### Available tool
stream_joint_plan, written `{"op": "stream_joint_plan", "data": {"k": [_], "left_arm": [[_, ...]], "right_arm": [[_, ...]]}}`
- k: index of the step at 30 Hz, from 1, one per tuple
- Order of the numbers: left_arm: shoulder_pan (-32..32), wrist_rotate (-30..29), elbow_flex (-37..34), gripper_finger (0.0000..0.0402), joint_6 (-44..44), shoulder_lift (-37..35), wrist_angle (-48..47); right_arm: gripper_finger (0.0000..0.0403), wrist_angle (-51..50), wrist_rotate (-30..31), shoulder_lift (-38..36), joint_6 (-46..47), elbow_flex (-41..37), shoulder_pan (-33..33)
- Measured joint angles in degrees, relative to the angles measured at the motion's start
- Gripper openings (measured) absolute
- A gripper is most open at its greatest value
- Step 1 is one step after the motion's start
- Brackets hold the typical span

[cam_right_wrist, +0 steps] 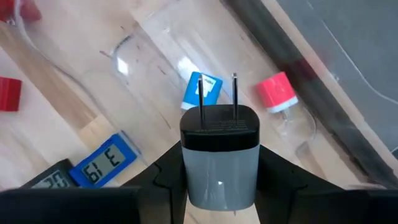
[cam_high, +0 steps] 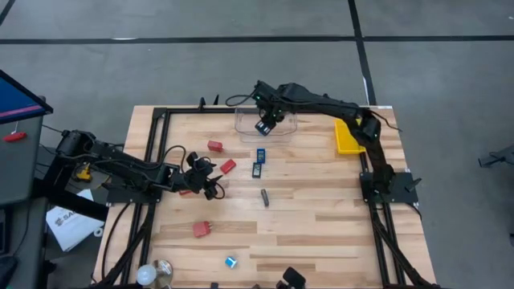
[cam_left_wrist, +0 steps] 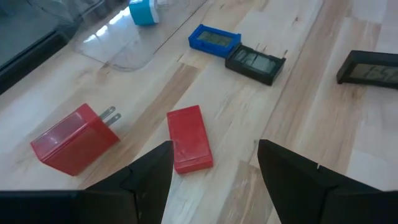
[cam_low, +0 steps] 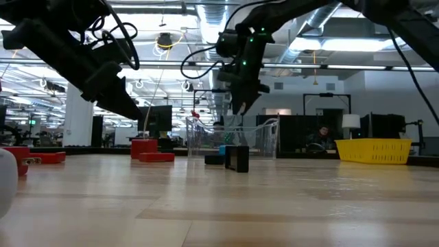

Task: Pick & Place Office items
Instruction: Put the white charger adapter into the transparent bin

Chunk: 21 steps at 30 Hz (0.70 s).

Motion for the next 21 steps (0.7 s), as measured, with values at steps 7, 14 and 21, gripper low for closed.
{"op": "stream_joint_plan", "data": {"k": [7,14,21], "left_arm": [[-0.3,0.1,0.0,0.0231,0.0,0.0,0.4],[-0.3,0.6,0.0,0.0228,0.1,0.0,1.0],[-0.3,0.9,0.0,0.0227,0.1,0.0,1.4]], "right_arm": [[0.0127,-1.7,0.2,1.8,-2.5,0.1,-1.1],[0.0127,-1.7,-1.3,3.1,-5.5,0.1,-2.6],[0.0127,-1.7,-4.3,4.3,-7.7,0.0,-4.0]]}}
